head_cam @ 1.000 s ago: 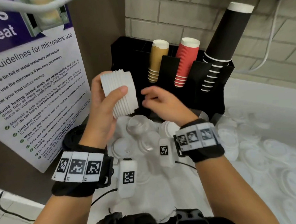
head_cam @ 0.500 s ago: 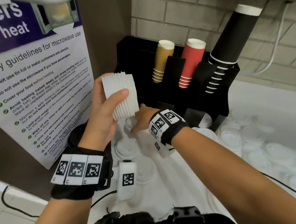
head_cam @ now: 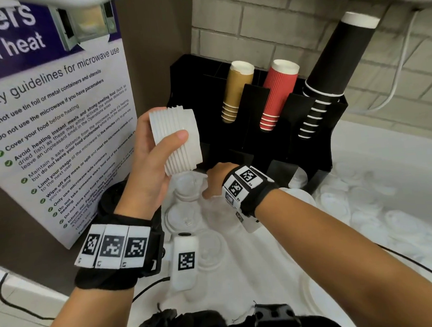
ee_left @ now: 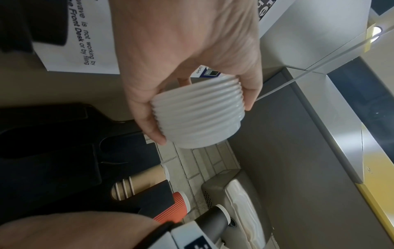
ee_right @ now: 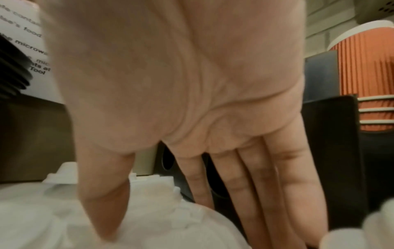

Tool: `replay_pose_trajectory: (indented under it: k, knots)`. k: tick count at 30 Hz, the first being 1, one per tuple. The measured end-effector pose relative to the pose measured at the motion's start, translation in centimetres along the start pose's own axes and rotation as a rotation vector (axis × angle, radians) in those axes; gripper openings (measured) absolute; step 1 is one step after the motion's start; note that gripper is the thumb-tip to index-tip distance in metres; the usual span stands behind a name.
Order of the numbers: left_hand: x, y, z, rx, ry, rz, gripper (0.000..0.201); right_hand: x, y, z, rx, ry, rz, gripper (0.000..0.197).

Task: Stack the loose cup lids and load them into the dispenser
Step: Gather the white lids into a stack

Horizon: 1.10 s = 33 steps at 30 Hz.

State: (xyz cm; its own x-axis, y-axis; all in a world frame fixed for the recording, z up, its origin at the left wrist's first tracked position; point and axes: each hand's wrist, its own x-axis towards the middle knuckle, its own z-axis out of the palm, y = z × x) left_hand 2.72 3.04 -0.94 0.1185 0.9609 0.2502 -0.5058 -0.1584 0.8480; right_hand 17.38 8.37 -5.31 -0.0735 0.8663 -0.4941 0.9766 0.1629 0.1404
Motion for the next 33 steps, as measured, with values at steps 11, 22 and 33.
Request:
replay_pose_trajectory:
  k: [11, 22, 33]
  knots:
    - [0.0, 0.2, -0.4, 0.01, 0.006, 0.003, 0.063, -1.3, 0.6, -0.4, 0.075, 0.033, -0.032, 0.081]
    - [-0.5, -0.8, 0.4, 0.032, -0.026, -0.046, 0.065, -8.9, 5.4, 0.9, 1.125, 0.495, -0.229, 0.062]
    - [-1.7, -2.4, 2.2, 0.093, -0.152, -0.16, 0.071, -12.5, 3.2, 3.4, 1.558, 0.643, -0.41, 0.064]
